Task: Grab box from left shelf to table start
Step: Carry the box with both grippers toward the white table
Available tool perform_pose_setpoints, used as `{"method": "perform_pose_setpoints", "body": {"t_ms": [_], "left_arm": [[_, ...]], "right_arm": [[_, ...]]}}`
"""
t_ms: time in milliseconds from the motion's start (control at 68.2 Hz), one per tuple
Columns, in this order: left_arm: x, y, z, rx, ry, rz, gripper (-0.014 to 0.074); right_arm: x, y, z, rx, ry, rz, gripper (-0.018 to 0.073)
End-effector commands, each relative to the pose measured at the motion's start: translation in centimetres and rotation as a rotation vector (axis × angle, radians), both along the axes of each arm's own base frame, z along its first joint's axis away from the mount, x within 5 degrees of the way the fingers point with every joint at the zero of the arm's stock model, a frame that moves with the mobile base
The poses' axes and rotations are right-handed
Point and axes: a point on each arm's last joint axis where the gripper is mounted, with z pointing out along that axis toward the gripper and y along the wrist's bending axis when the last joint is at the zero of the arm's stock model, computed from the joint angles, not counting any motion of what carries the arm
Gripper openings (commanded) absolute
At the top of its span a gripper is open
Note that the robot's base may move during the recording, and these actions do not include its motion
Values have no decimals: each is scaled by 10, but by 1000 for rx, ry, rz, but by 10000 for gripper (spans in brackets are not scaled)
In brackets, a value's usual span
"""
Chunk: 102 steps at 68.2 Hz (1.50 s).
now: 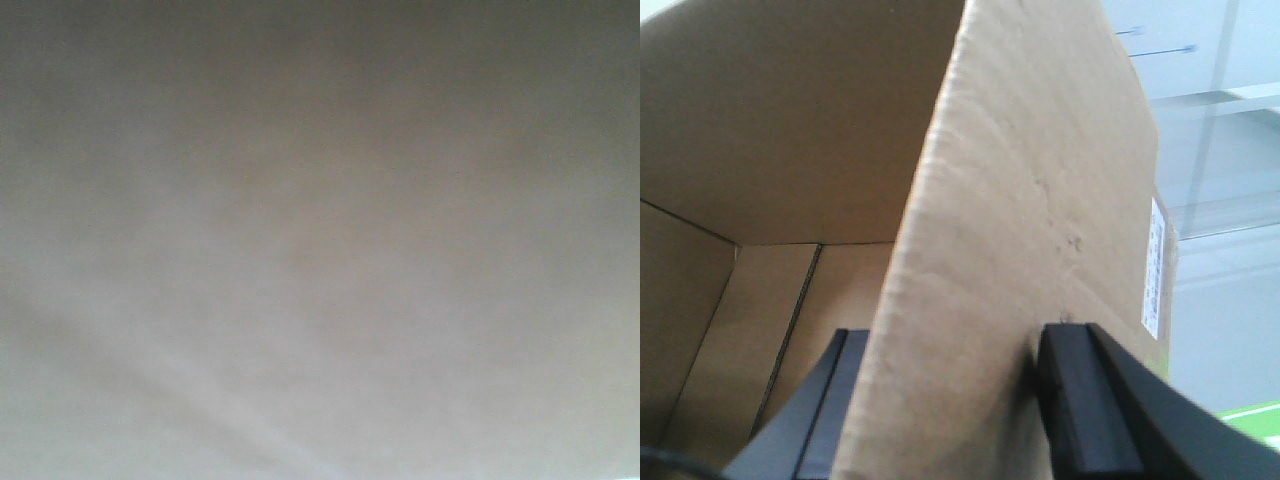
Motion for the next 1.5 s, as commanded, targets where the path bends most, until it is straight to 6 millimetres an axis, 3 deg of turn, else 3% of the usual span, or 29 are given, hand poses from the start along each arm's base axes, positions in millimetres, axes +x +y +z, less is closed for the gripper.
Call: {"method": "perform_pose_setpoints", "body": {"t_ms": [0,1482], "left_arm": [[3,3,2,53,-7,16,-93],[3,3,2,53,-7,16,-93]], "right_arm": [[-3,1,13,57,-65,16,58],[-3,1,13,57,-64,16,58]]}}
